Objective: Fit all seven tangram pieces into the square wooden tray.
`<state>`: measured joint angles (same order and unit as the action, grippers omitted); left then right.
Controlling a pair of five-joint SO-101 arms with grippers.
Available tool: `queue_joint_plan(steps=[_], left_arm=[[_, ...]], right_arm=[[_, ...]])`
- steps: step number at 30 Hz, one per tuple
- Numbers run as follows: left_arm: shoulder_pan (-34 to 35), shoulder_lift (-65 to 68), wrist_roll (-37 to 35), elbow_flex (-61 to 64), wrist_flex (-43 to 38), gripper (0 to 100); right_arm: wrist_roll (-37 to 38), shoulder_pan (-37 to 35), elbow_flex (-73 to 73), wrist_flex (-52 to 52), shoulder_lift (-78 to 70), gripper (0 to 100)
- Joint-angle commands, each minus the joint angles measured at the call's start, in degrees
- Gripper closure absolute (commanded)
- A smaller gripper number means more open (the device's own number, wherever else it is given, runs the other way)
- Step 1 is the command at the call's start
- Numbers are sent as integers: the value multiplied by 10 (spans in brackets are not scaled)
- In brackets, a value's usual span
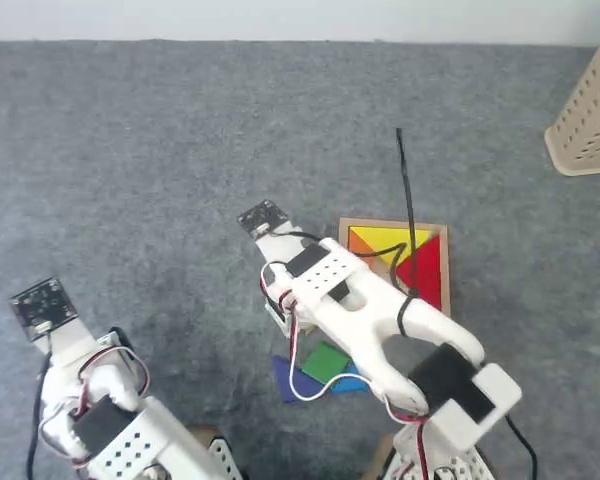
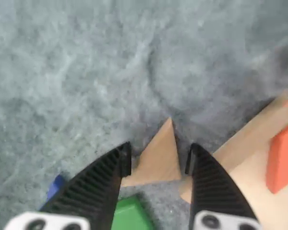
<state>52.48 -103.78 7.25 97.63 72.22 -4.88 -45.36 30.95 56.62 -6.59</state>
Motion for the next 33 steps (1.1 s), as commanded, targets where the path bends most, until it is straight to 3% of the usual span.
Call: queue_joint_plan(steps=[1, 6, 13, 18, 24, 33], left_arm=[[-1, -6, -5, -11, 2, 775], [-1, -6, -5, -11, 2, 775], [-1, -6, -5, -11, 2, 775], [-1, -6, -5, -11, 2, 775], [-1, -6, -5, -11, 2, 775], [-1, -6, -5, -11, 2, 775]], right_arm=[[4, -6, -31, -4, -22, 807], [4, -6, -51, 14, -47, 816], [8, -1, -74, 33, -54, 957], [64, -7, -74, -1, -55, 961], [110, -62, -74, -20, -53, 961], [115, -89, -49, -16, 16, 961]])
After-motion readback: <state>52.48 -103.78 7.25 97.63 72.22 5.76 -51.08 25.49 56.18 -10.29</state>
